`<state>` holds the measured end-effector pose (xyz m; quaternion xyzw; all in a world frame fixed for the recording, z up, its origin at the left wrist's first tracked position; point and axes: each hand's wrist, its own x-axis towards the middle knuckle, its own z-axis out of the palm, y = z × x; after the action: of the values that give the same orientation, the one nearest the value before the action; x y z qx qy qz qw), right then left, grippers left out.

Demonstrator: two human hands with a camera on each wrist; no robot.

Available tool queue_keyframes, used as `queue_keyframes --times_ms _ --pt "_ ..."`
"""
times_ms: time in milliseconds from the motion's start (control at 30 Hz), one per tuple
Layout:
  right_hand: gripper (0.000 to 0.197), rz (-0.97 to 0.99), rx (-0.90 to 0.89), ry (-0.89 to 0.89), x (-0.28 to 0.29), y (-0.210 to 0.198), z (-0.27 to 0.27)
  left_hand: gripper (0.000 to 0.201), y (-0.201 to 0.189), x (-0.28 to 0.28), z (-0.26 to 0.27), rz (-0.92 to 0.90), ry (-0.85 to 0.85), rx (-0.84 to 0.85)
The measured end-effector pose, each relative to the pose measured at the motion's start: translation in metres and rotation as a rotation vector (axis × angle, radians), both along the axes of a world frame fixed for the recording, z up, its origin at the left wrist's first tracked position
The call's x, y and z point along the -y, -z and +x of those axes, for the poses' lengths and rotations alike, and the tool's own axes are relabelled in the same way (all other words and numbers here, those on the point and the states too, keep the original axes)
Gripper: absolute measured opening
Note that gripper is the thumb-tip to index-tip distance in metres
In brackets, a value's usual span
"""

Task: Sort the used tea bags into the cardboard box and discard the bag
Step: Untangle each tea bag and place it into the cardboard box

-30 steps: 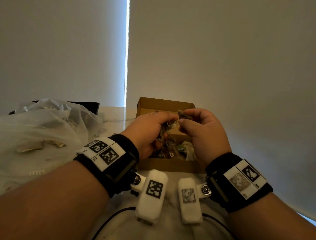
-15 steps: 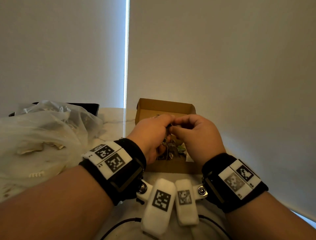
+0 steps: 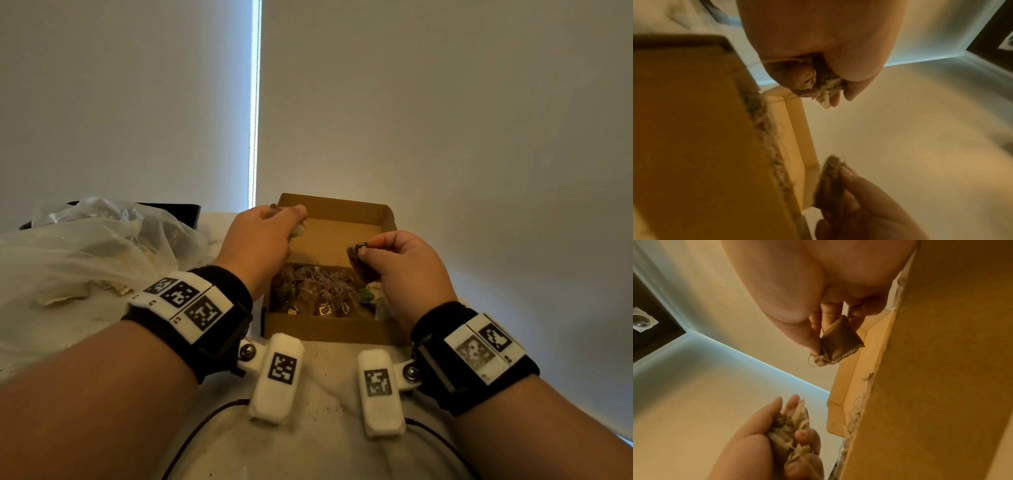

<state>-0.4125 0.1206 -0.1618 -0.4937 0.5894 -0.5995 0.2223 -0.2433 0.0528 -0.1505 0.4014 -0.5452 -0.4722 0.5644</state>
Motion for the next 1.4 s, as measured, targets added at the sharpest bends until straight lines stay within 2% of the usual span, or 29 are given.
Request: queue_keyframes --times_ms 100,200,367,533,667,833,933,1033,1133,1200,1300,1400 --pt "0.008 0.018 -0.004 -0.031 -0.002 -0.003 0.004 0.024 0.012 0.005 0.005 0.030 -0.032 -0.096" --pt "0.013 0.068 -0.029 -0.091 -0.003 -0.005 0.014 0.017 0.018 0.009 0.008 0.133 -0.063 -0.288" --pt "0.018 0.201 -0.153 -0.224 0.001 -0.005 0.038 0.016 0.014 0.019 0.019 0.227 -0.258 -0.461" --pt "0.023 0.308 -0.198 -0.262 0.005 -0.001 0.046 0.017 -0.020 0.020 0.030 0.137 -0.171 -0.609" --pt "0.023 0.341 -0.302 -0.275 0.006 -0.002 0.050 0.019 -0.023 0.017 0.028 0.115 -0.152 -0.572" --pt "0.020 0.406 -0.488 -0.252 0.007 -0.003 0.058 0.022 0.006 0.018 0.020 0.195 -0.130 -0.500" --pt "0.020 0.448 -0.567 -0.242 0.007 -0.006 0.060 0.025 0.018 0.015 0.013 0.235 -0.058 -0.489" --pt "0.018 0.458 -0.623 -0.221 0.005 -0.008 0.060 0.027 0.021 0.013 0.007 0.195 0.006 -0.435" --pt "0.024 0.434 -0.571 -0.217 0.006 -0.005 0.057 0.028 0.017 0.011 0.006 0.155 -0.006 -0.371" --pt "0.026 0.370 -0.467 -0.225 0.006 -0.001 0.054 0.029 0.011 0.010 0.008 0.147 0.022 -0.362" --pt "0.016 0.254 -0.268 -0.231 0.001 0.002 0.046 0.033 0.005 0.010 0.009 0.146 0.117 -0.363" --pt "0.014 0.253 -0.237 -0.284 -0.001 0.001 0.034 0.036 0.002 0.008 0.008 0.161 0.210 -0.356"
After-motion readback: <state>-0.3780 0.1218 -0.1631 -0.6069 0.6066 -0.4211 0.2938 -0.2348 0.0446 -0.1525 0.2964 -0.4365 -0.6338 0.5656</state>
